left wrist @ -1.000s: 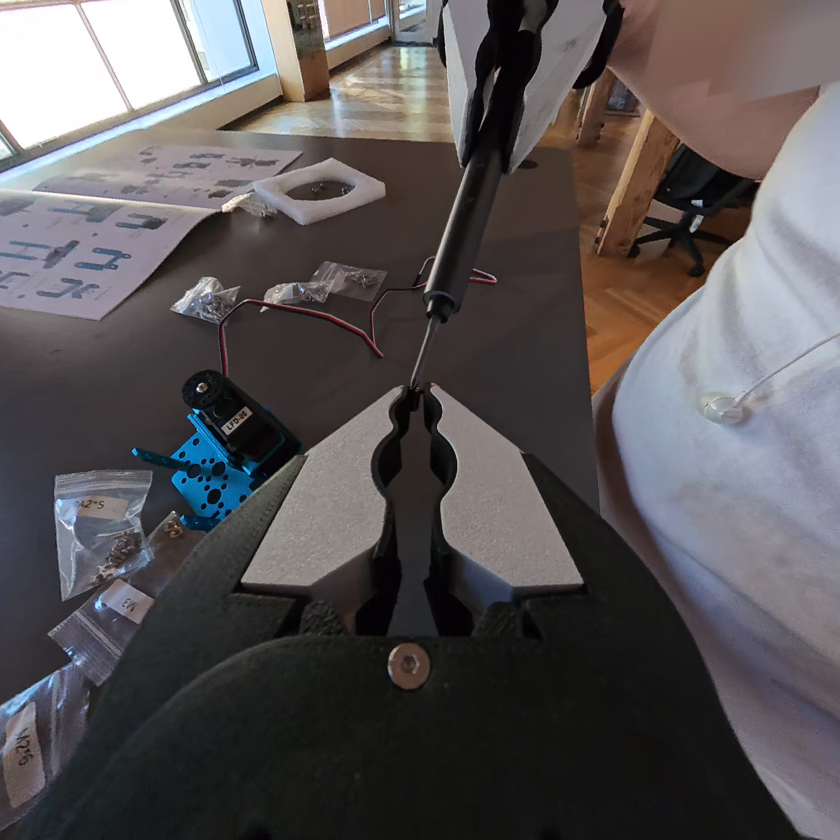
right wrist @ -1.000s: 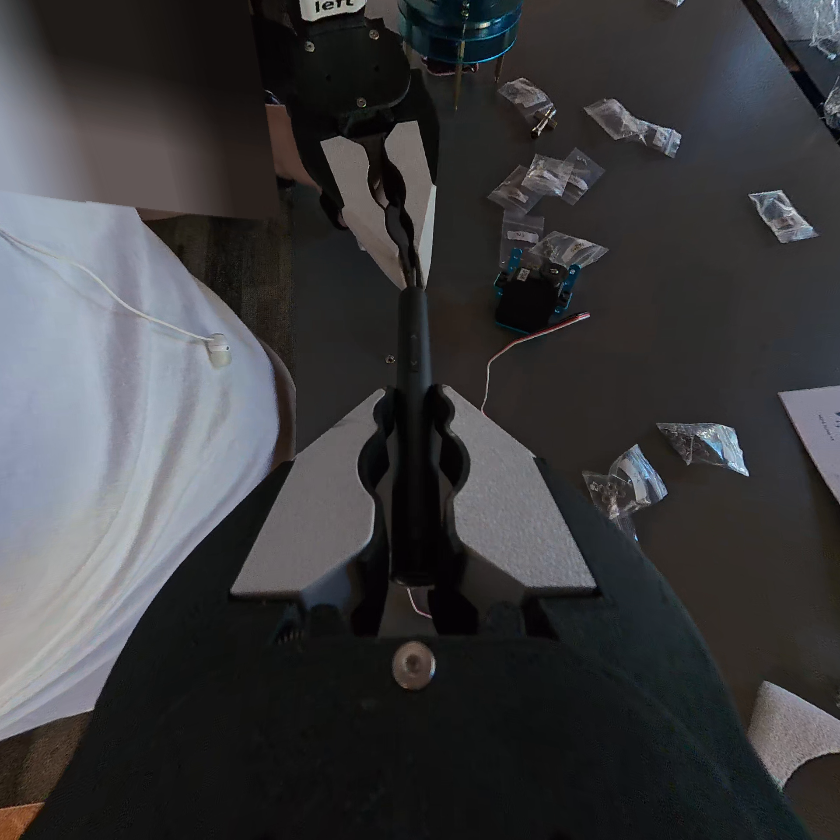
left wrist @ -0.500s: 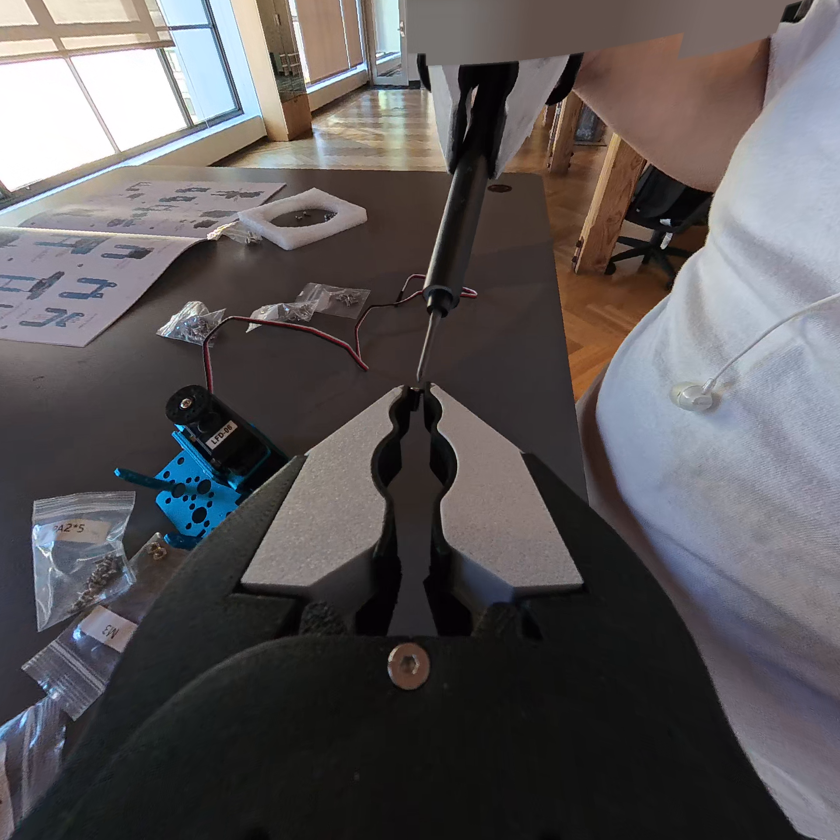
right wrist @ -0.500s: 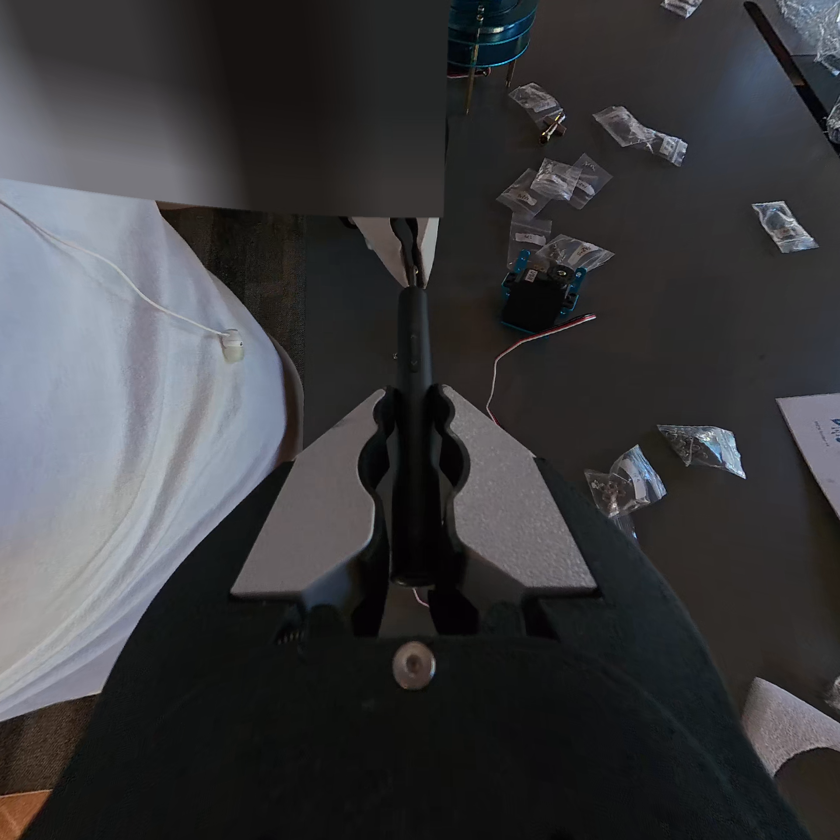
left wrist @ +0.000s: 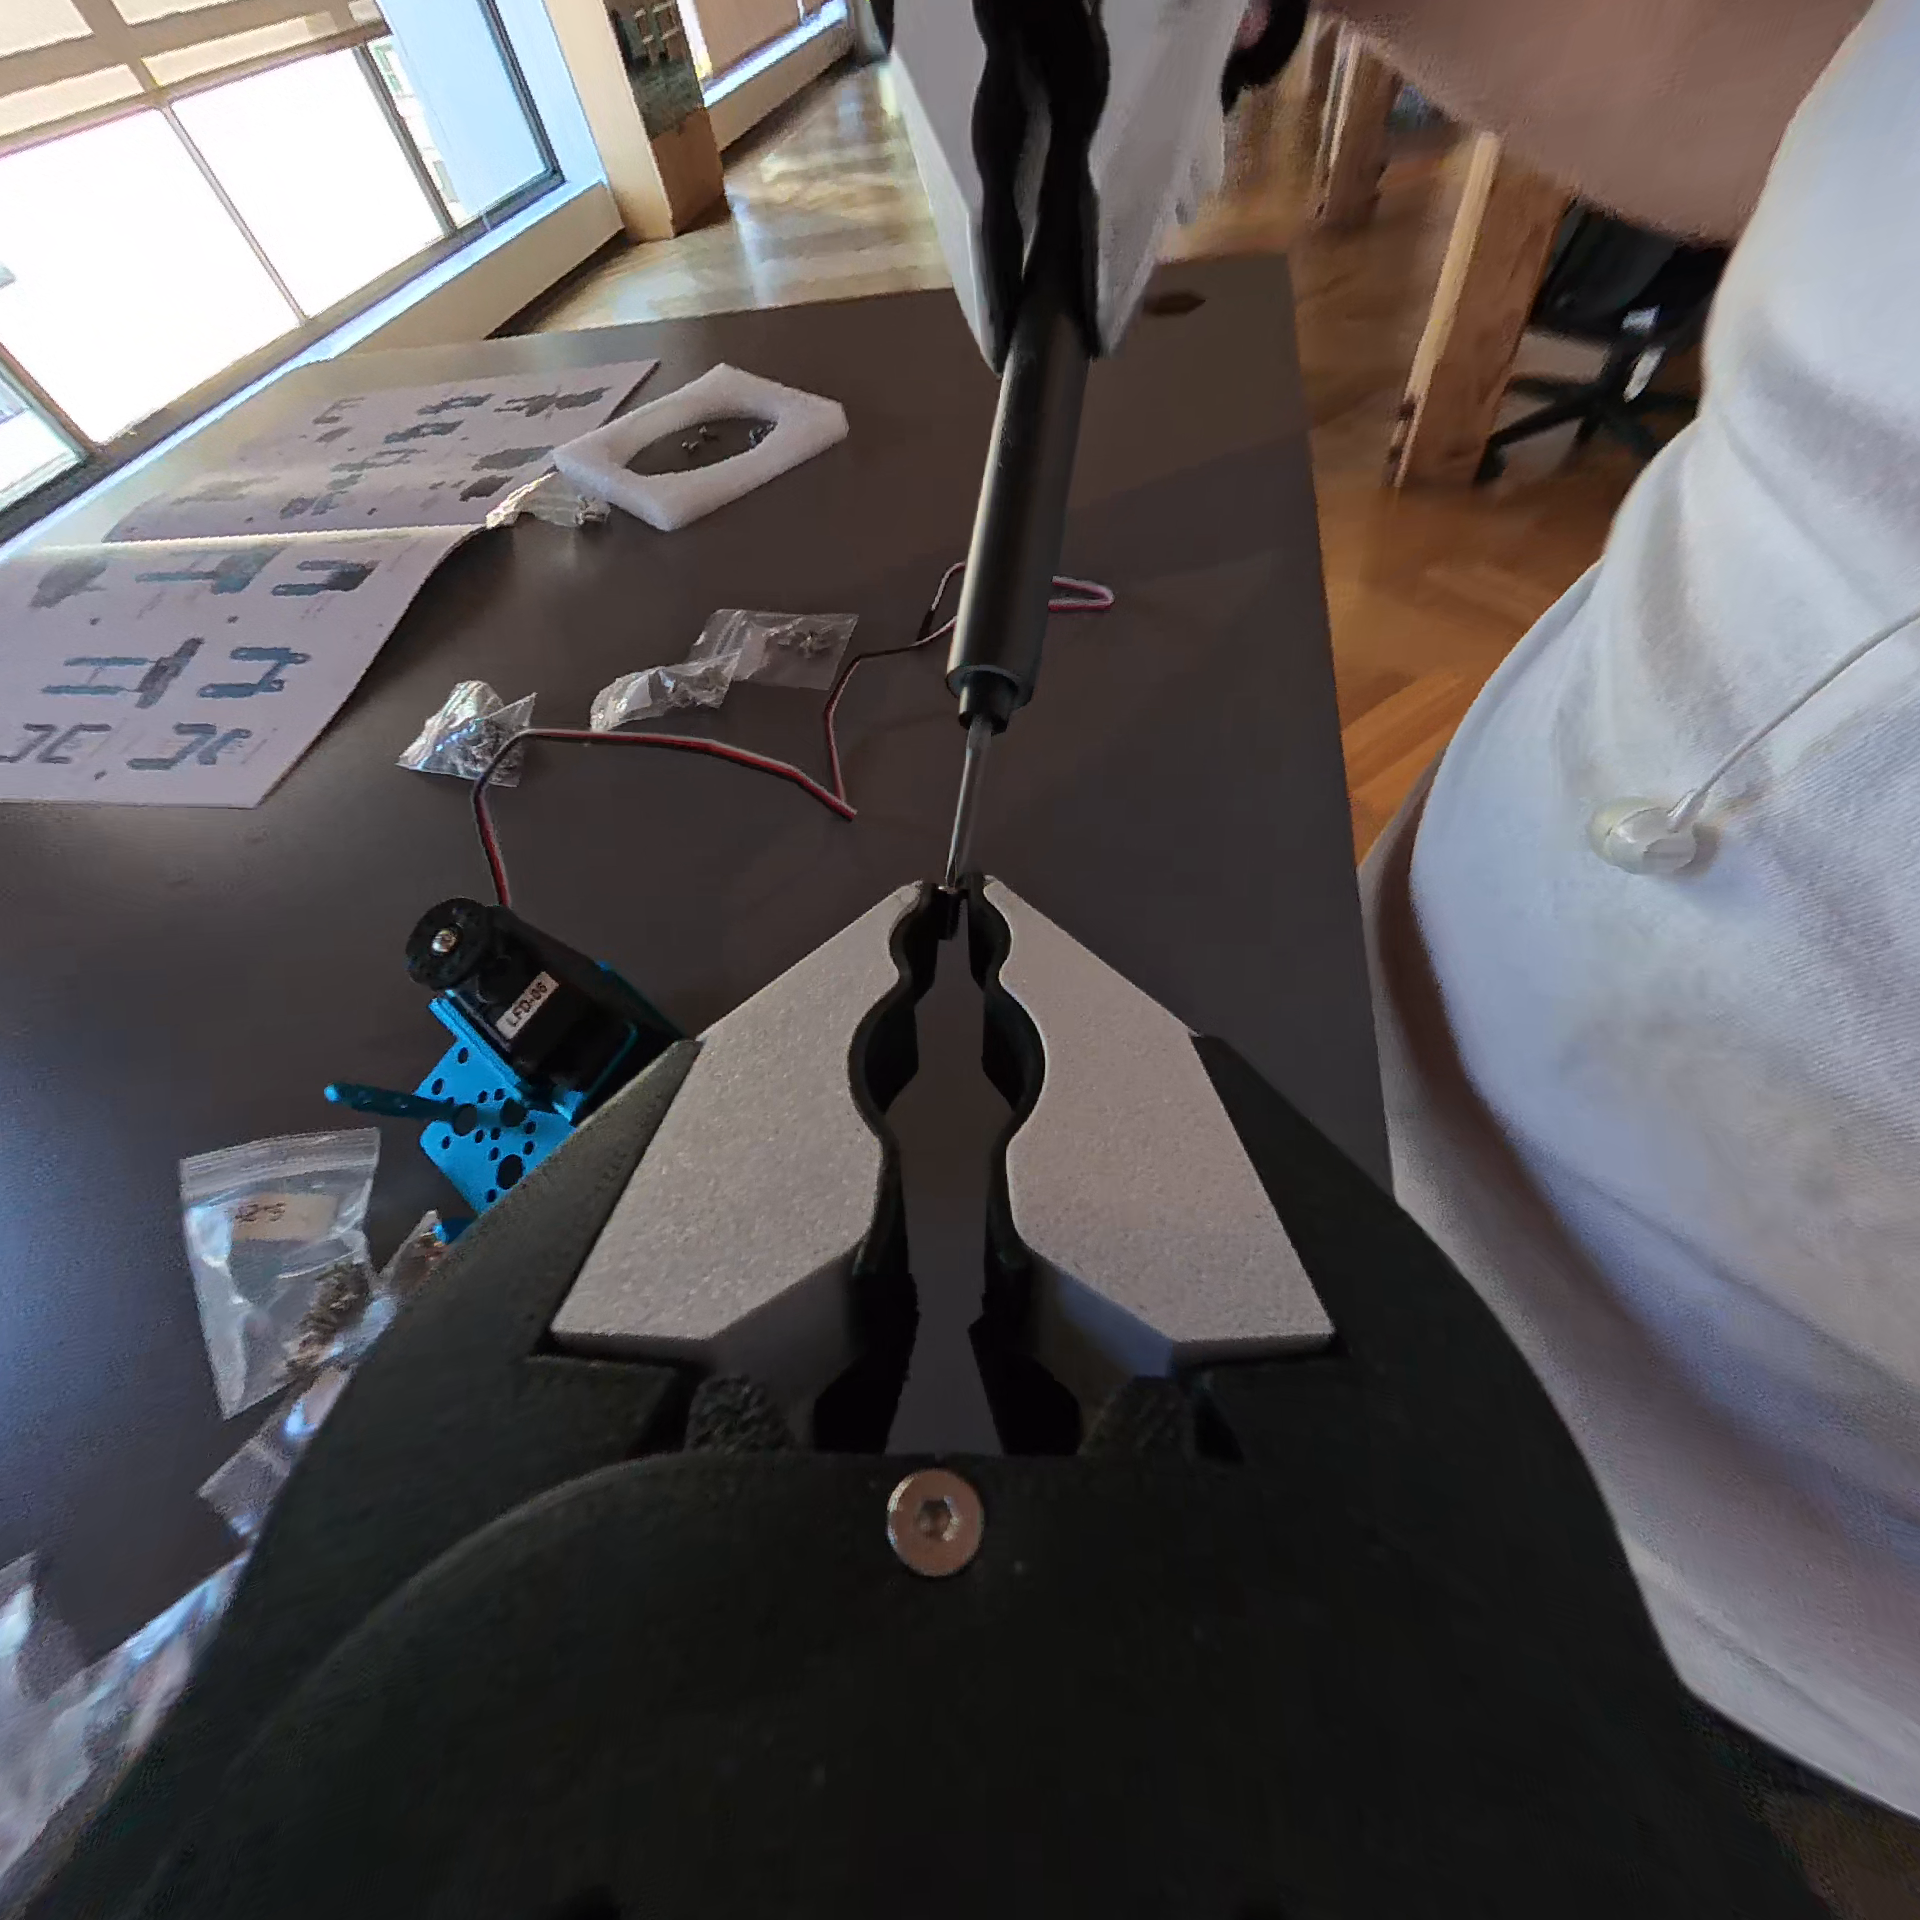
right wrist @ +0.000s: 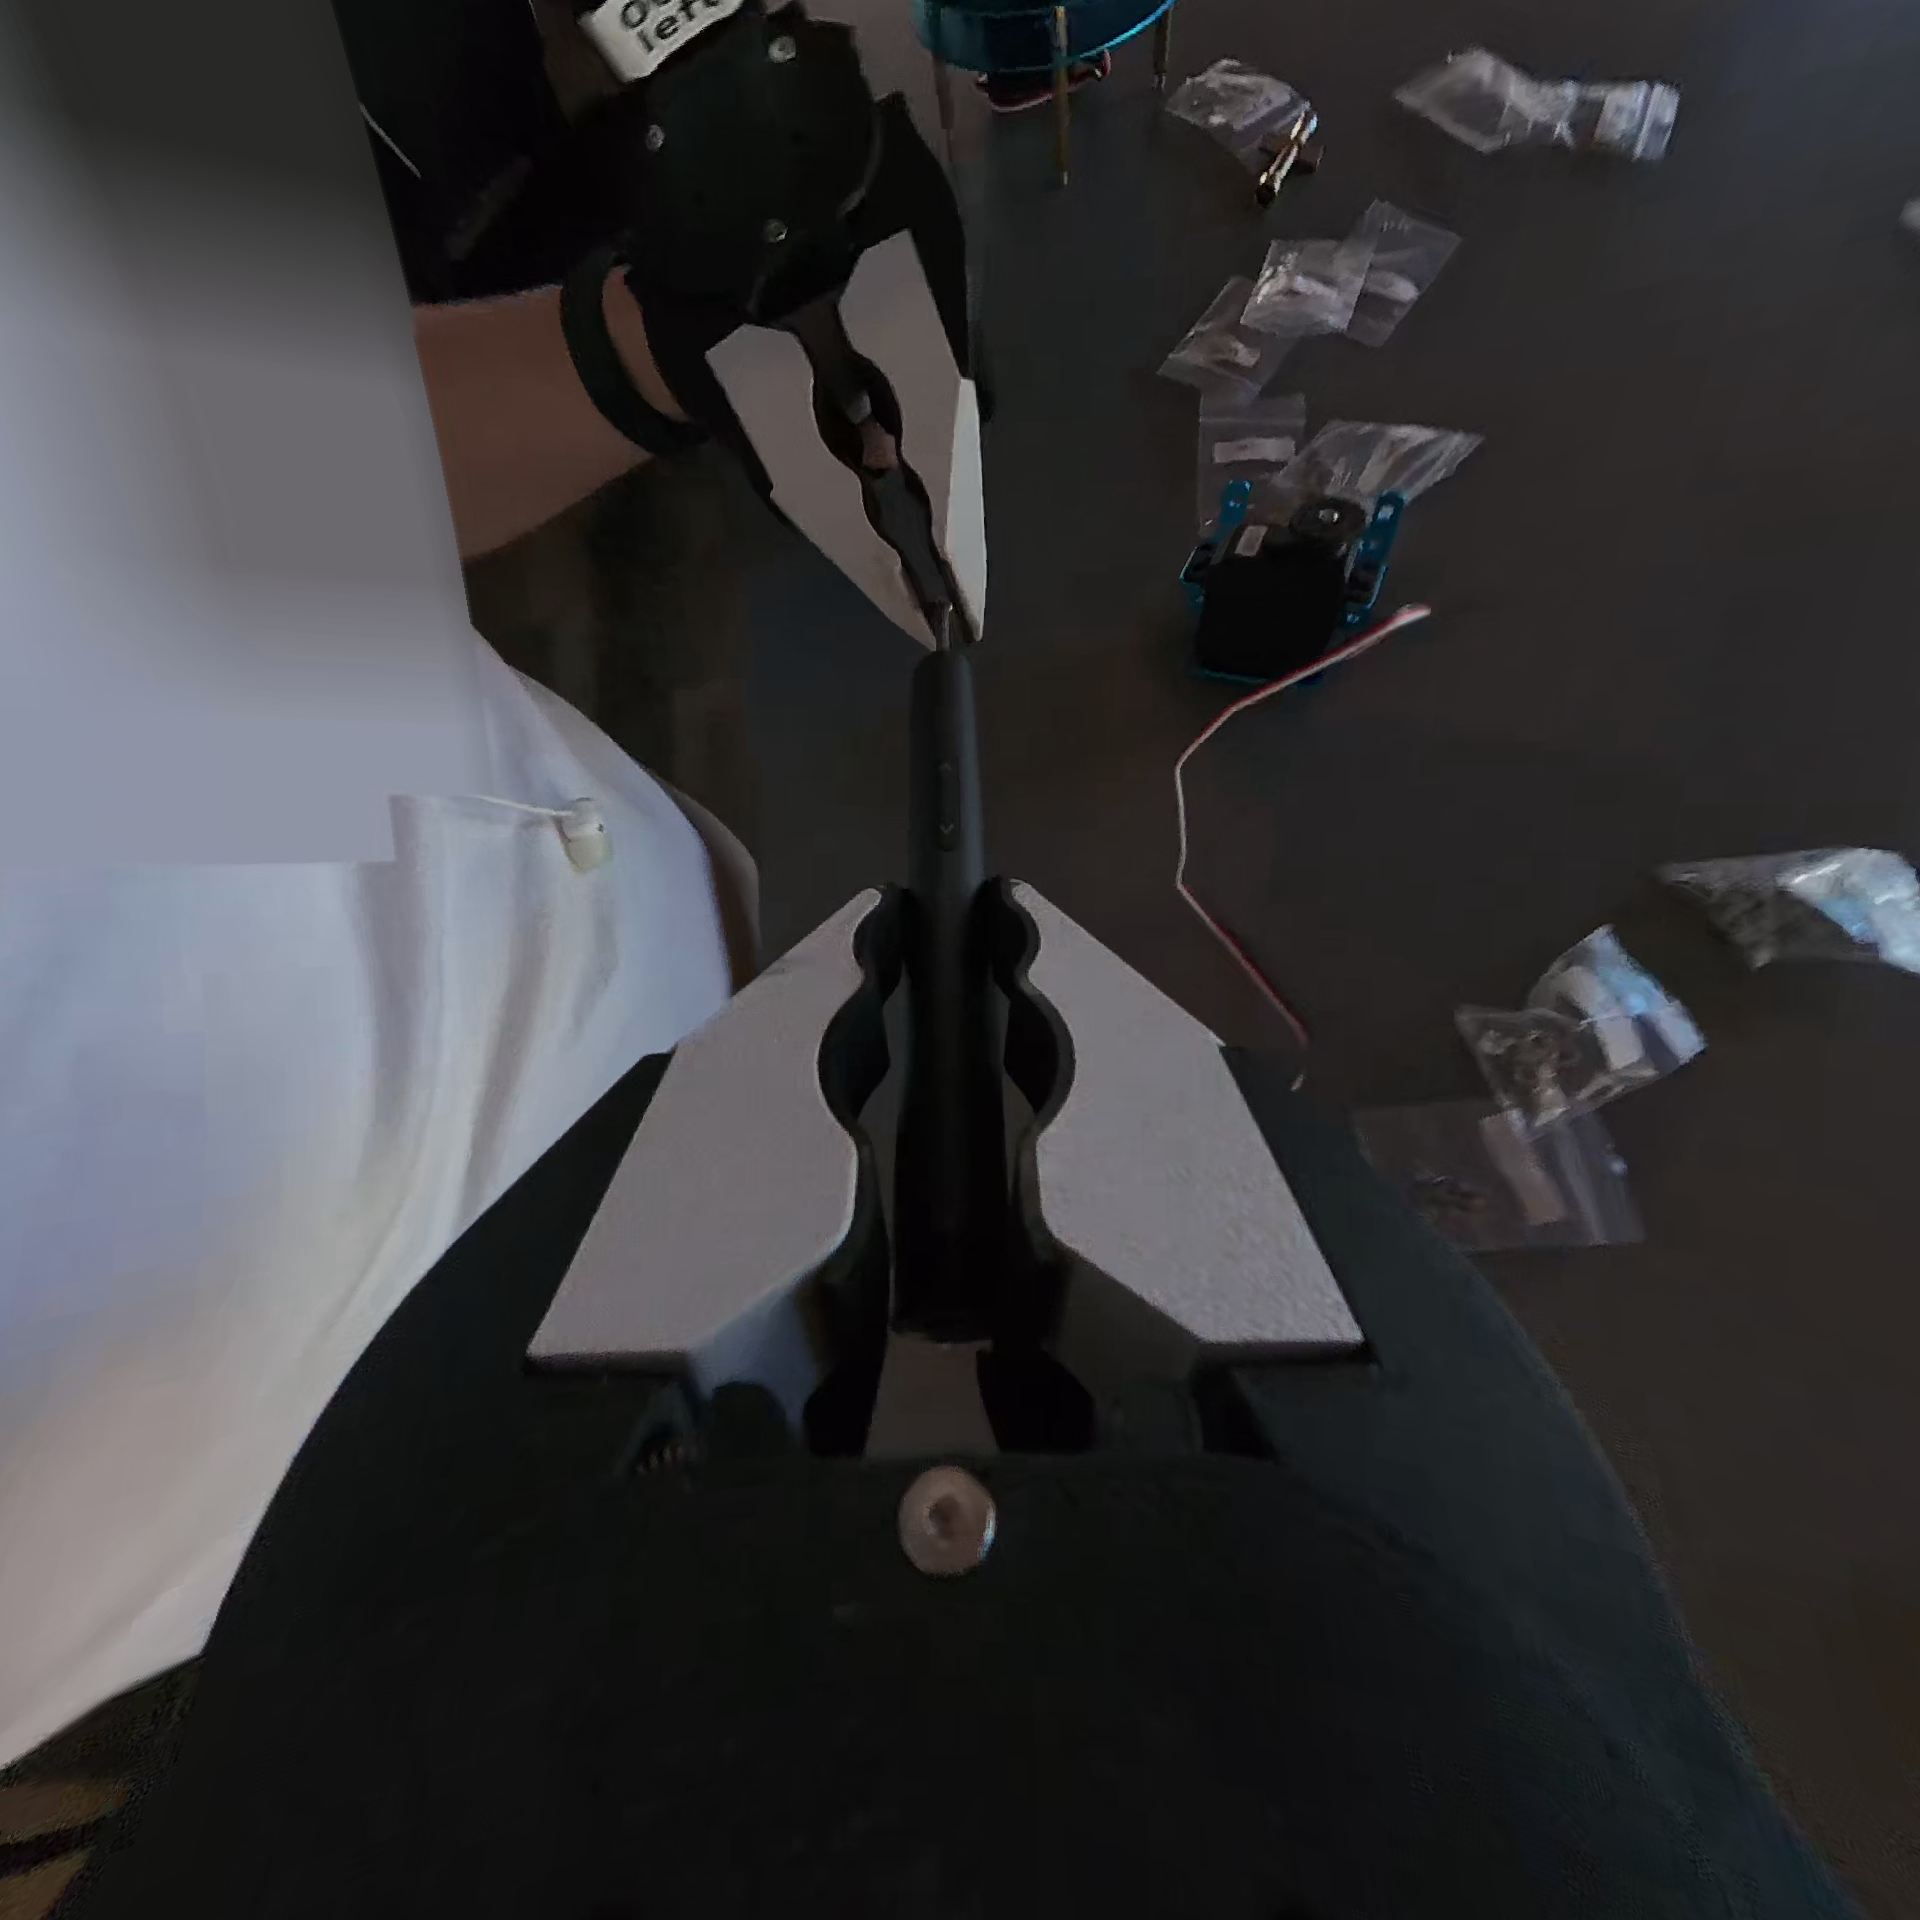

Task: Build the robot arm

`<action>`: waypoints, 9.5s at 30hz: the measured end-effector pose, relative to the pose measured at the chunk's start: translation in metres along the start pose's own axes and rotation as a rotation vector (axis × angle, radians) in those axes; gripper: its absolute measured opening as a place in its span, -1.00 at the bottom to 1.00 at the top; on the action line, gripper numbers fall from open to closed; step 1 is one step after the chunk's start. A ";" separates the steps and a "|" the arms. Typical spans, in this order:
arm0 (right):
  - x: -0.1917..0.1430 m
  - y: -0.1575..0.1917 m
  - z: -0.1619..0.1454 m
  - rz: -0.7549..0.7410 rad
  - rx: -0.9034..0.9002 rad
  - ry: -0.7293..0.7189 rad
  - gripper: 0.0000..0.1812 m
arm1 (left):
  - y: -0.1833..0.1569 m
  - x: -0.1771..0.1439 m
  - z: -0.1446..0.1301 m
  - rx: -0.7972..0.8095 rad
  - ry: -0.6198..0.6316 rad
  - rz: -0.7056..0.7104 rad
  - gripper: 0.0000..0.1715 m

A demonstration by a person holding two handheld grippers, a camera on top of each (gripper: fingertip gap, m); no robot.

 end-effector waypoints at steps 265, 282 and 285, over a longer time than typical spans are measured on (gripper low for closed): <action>0.041 -0.083 0.108 0.019 0.005 -0.500 -0.81 | 0.096 0.015 0.024 -0.185 -0.222 -0.041 -0.80; 0.057 -0.083 0.141 0.063 -0.070 -0.277 -0.82 | 0.100 0.003 0.024 -0.230 -0.265 -0.027 -0.80; 0.057 -0.083 0.141 0.071 -0.064 -0.273 -0.82 | 0.099 0.003 0.024 -0.227 -0.265 -0.024 -0.80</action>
Point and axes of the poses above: each gripper's, where its closed fingertips meet, x out along the fingers, z out of its top, y = z × x across the jaws, the point moved 5 cm from there along -x, back along the fingers, and after that the axes turned 4 degrees about z, right-handed, at the moved point
